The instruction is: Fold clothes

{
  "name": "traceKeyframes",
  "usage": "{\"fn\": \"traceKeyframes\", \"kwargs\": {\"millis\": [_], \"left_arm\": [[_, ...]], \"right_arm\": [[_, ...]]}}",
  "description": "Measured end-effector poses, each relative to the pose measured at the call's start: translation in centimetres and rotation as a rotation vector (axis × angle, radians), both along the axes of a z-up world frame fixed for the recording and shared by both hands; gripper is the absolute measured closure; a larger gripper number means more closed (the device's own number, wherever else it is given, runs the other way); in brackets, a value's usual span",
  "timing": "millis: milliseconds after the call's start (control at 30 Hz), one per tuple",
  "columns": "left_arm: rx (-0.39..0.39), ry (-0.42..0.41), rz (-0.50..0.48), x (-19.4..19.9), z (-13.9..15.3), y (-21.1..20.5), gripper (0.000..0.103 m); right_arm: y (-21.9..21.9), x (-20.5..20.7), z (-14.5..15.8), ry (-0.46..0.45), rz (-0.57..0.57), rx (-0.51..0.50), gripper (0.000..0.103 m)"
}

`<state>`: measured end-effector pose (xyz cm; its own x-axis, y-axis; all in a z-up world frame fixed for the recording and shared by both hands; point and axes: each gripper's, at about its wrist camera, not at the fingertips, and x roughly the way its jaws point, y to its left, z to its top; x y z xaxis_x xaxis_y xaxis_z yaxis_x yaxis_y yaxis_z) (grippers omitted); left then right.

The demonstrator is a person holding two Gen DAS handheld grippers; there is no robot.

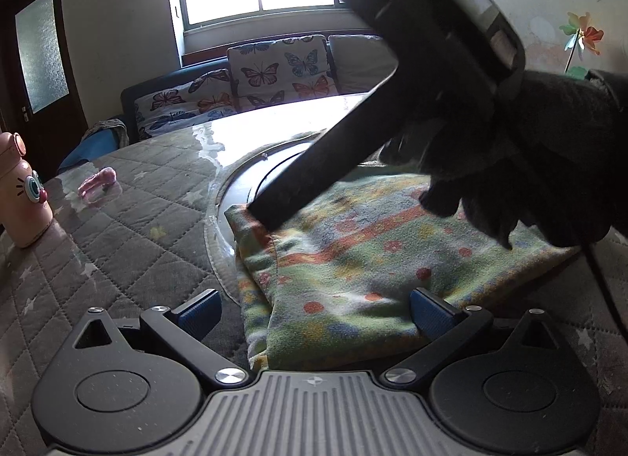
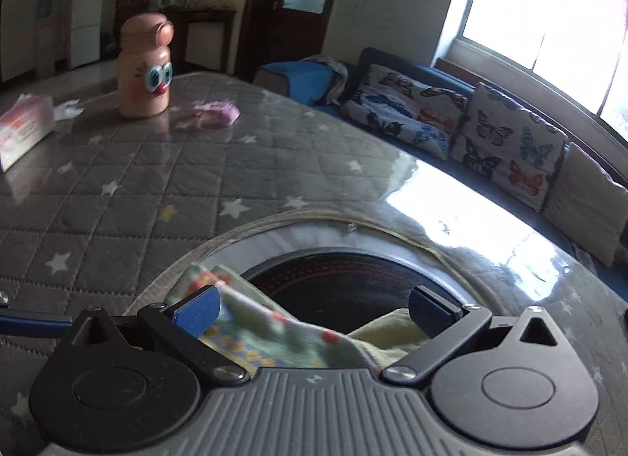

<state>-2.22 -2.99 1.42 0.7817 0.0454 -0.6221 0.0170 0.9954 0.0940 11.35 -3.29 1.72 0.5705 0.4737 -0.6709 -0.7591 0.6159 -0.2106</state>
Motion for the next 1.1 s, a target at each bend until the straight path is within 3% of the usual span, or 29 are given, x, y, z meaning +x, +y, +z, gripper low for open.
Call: {"fn": "traceKeyframes", "kwargs": {"millis": [167,500,733,1100], "left_arm": [[-0.012,0.003,-0.003,0.0,0.0,0.1,0.0],[-0.013,-0.015,0.004,-0.4,0.5,0.5,0.0],[-0.014,-0.057,0.087,-1.0,1.6,2.1,0.0],[0.005,-0.022,0.153,-1.5,0.6,3.2,0.0]], "right_arm": [[0.7,-0.2,-1.2,0.012,0.013,-0.025,0.0],[-4.0,-1.0,1.2,-0.009,-0.037,0.026,0.0],[-8.9,-2.8,1.2,0.008,-0.115,0.055,0.0],[-12.7,-7.6,-0.1,0.006,-0.159,0.092,0.0]]}}
